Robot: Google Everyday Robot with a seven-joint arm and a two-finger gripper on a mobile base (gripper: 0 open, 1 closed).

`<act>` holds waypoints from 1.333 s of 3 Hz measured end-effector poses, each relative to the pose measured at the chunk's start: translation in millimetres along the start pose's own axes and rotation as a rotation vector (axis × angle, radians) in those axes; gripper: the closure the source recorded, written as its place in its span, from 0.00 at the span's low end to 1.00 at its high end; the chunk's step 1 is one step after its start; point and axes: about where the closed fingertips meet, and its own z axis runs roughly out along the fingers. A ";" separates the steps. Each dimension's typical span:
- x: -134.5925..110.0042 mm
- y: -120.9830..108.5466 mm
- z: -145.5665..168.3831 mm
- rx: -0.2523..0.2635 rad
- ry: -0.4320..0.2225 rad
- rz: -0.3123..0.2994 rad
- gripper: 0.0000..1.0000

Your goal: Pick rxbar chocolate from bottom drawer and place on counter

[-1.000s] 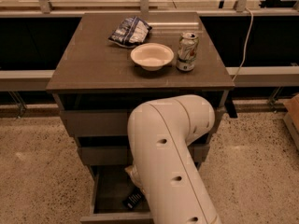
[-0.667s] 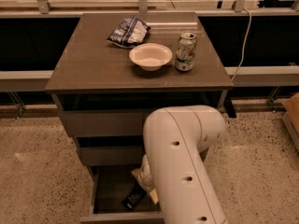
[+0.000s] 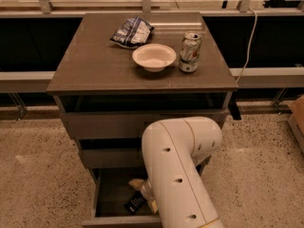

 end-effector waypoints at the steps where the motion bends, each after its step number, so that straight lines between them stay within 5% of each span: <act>1: -4.8 -3.9 13.2 0.013 -0.057 -0.016 0.00; 2: 1.1 -2.2 23.2 0.029 -0.122 -0.002 0.00; 3: 1.7 -2.0 30.9 0.106 -0.235 0.030 0.00; 4: 0.7 -0.9 30.8 0.098 -0.228 0.029 0.00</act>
Offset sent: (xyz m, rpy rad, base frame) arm 0.0222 0.0059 -0.0300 0.2123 0.1212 0.0363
